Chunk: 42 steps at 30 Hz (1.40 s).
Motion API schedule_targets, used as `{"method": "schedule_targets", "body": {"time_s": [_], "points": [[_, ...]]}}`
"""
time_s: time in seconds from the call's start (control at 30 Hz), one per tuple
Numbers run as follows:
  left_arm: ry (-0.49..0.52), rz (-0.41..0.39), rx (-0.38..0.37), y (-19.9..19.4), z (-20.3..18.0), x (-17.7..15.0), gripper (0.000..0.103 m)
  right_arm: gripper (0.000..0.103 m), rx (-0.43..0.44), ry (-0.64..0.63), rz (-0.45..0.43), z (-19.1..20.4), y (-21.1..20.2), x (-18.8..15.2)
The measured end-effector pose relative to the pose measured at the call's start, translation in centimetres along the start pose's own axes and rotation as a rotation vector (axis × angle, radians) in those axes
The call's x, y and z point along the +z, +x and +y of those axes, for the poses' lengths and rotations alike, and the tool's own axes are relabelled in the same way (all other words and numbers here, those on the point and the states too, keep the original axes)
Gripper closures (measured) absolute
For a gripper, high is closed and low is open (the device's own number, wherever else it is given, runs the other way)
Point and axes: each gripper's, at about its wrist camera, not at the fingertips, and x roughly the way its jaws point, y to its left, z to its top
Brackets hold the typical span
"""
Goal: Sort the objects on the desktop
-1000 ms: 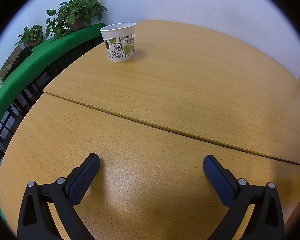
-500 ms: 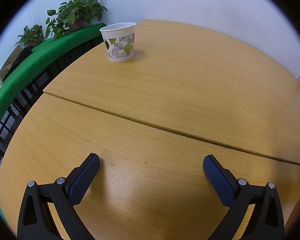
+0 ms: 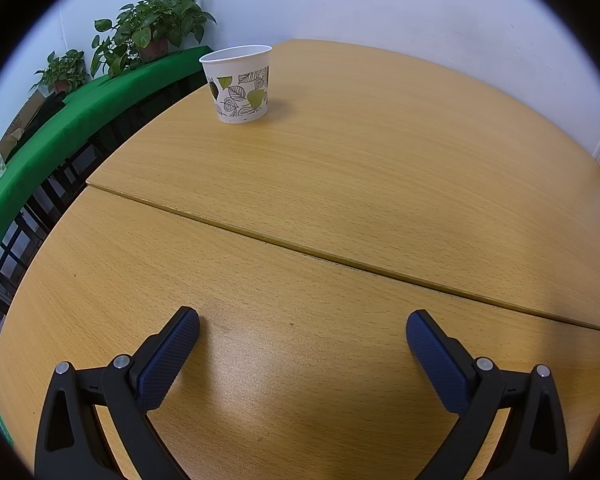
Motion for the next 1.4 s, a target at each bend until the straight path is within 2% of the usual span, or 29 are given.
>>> {"method": "schedule_targets", "body": {"time_s": [1.4], "points": [[0.0, 0.0, 0.0, 0.04, -0.04, 0.05, 0.0, 0.0, 0.001, 0.001, -0.003, -0.05, -0.28, 0.13]]}}
